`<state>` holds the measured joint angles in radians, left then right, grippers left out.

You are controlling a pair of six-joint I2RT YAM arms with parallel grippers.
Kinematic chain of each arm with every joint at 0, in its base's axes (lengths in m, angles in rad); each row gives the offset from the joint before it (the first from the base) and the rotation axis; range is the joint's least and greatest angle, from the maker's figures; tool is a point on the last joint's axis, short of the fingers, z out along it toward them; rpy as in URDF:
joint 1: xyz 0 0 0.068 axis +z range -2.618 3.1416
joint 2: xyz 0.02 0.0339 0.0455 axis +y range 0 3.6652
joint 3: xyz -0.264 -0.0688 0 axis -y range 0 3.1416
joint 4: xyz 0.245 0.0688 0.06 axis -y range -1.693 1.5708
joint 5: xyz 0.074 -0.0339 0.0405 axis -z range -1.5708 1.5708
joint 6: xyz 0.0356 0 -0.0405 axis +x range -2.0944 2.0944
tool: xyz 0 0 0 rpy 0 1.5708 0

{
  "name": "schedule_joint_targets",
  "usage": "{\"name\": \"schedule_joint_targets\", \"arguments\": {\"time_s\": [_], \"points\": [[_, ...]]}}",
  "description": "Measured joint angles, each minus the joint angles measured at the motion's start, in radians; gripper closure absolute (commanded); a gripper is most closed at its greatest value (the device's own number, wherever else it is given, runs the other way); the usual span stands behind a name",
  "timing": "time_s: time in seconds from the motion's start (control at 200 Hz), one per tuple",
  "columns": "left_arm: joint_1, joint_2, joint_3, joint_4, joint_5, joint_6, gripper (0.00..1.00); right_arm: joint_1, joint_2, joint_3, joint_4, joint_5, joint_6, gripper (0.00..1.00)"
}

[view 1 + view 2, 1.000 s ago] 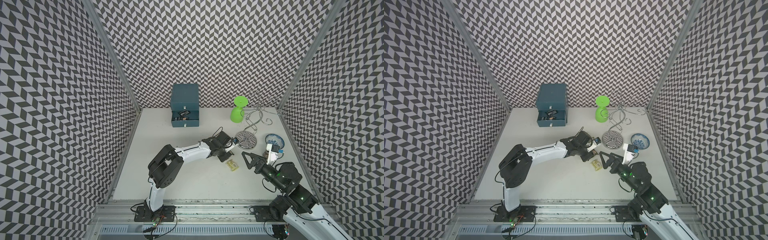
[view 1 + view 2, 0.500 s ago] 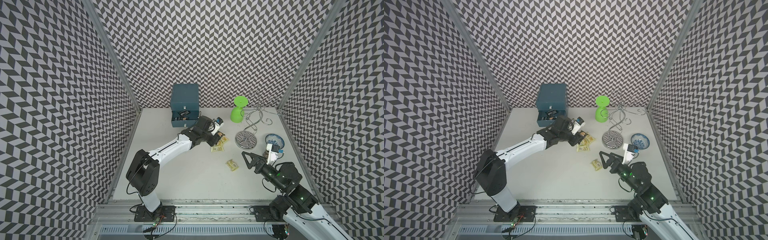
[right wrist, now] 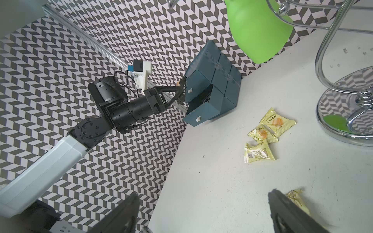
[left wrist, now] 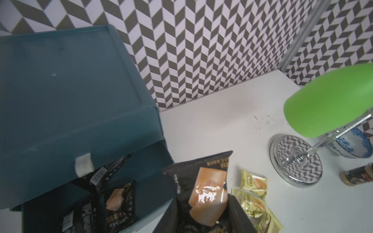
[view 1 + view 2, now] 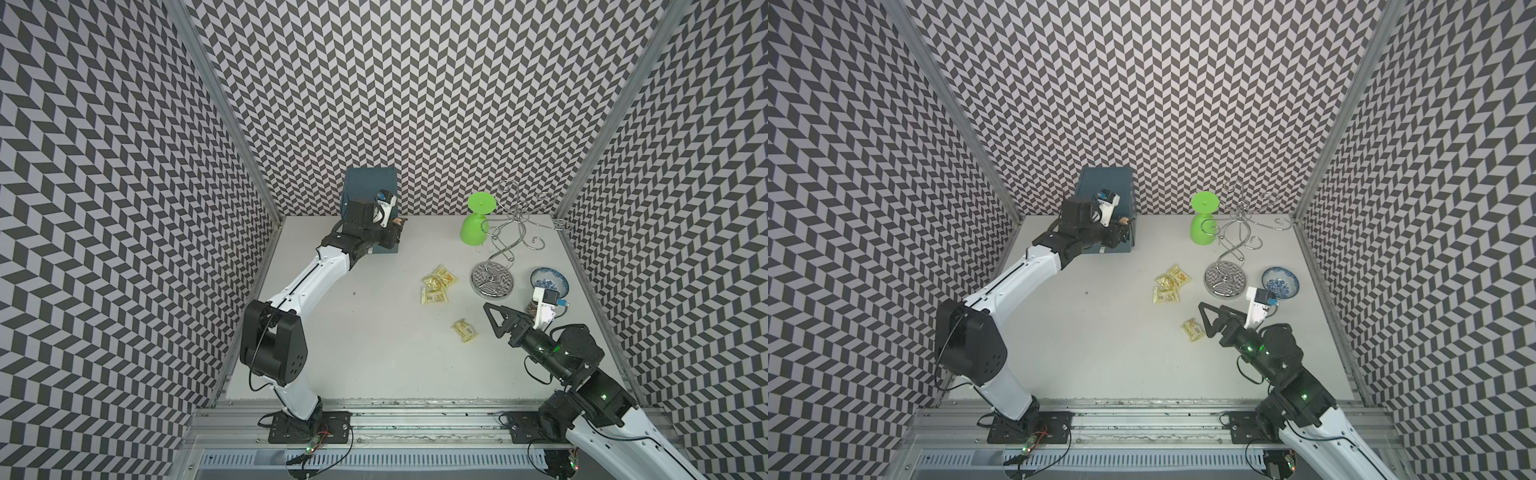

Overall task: Place the cookies into the drawer by color
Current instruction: Place the cookie in the drawer.

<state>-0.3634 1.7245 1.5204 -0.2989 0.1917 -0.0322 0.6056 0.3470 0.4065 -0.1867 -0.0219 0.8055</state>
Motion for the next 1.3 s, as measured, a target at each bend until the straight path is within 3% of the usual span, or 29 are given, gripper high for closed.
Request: {"name": "schedule_joint_targets", "arguments": {"time_s": [0.325, 0.611, 1.062, 1.302], "points": [[0.074, 0.154, 0.083, -0.024, -0.146, -0.154, 0.6, 0.0, 0.0, 0.0, -0.002, 0.002, 0.0, 0.0], [0.092, 0.238, 0.134, -0.04, -0.183, -0.21, 0.58, 0.0, -0.008, 0.0, -0.014, 0.008, 0.0, 0.0], [0.092, 0.243, 0.101, -0.031, -0.183, -0.212, 0.53, 0.0, -0.008, 0.0, -0.023, 0.008, 0.011, 0.01], [0.094, 0.158, 0.026, -0.032, -0.164, -0.217, 0.54, 0.0, -0.005, 0.0, -0.021, 0.007, 0.015, 0.0]]}}
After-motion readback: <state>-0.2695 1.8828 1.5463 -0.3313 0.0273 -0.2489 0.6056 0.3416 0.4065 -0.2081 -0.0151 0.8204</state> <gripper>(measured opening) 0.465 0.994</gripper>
